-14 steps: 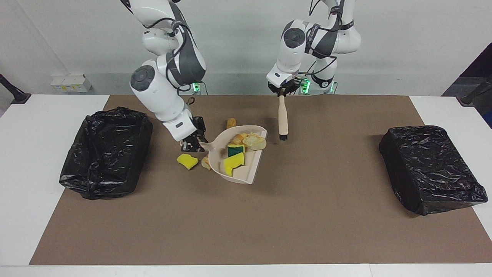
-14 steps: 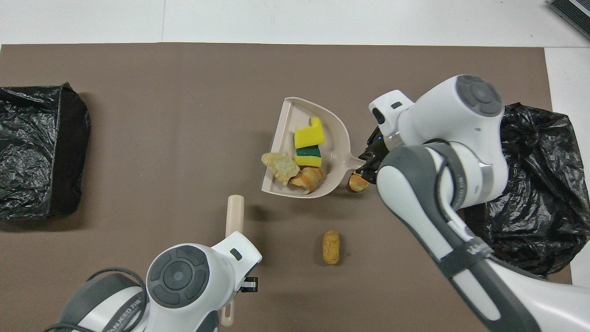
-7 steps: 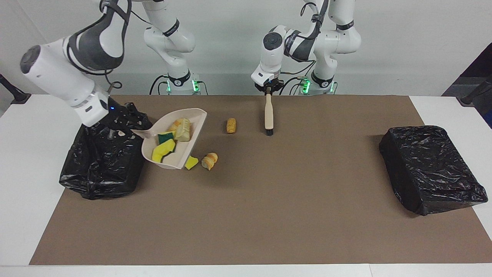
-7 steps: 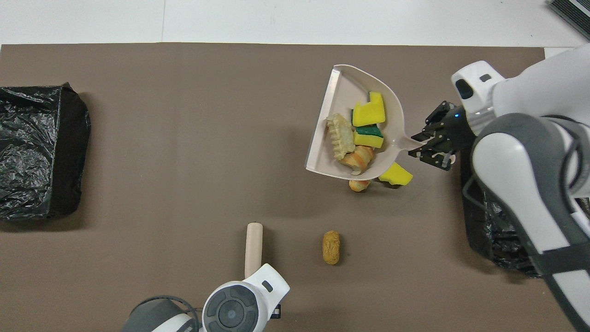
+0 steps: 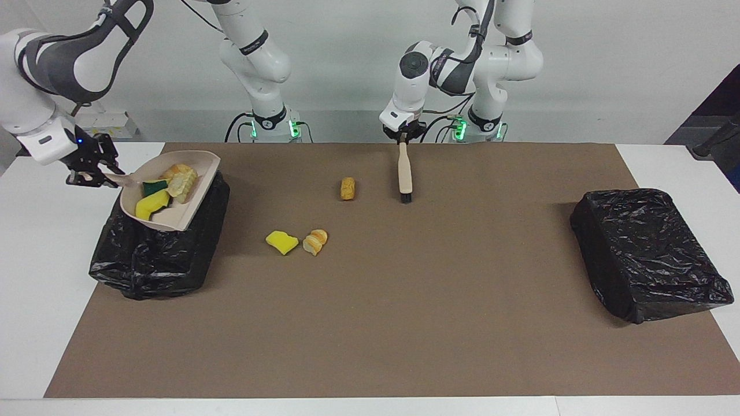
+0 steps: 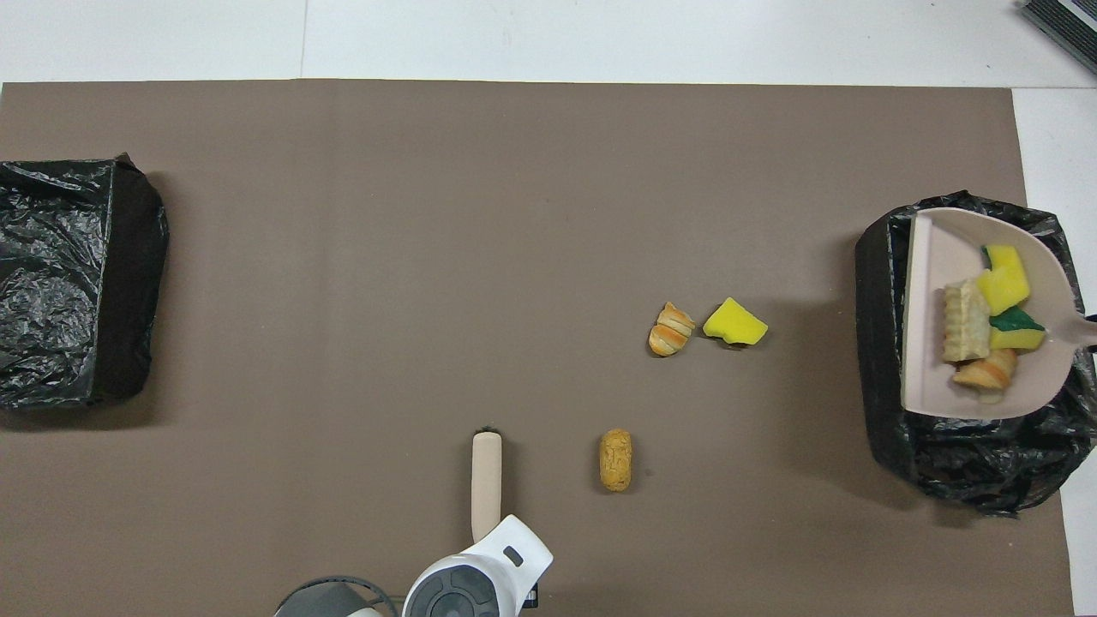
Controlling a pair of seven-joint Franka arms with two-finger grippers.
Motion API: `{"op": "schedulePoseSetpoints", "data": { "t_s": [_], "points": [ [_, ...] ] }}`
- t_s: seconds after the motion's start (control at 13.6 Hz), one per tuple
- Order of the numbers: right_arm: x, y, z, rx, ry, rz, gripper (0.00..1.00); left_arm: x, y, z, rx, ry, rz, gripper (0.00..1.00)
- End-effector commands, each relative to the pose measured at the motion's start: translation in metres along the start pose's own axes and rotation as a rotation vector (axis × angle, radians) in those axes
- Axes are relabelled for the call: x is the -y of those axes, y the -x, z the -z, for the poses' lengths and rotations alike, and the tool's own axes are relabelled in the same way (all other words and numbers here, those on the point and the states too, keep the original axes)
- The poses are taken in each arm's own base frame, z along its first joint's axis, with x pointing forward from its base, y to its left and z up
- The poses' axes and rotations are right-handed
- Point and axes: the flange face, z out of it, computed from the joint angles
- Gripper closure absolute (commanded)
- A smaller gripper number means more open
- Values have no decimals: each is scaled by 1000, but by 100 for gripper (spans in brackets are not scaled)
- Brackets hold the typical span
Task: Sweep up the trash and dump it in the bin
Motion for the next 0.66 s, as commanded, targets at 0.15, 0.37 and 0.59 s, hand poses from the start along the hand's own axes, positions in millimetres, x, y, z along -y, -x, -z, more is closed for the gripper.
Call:
{"op": "schedulePoseSetpoints", "data": {
  "t_s": [0.15, 0.37, 0.59],
  "points": [
    [-4, 31, 14, 308, -2, 21, 100, 6, -6, -5, 11, 19, -30, 0],
    [-33, -36, 19, 518, 66, 108, 100, 14, -37, 54, -37, 103, -46, 0],
    [-43, -102, 13, 646, 65, 177, 100, 65, -82, 134, -128, 84, -124, 0]
  ]
}}
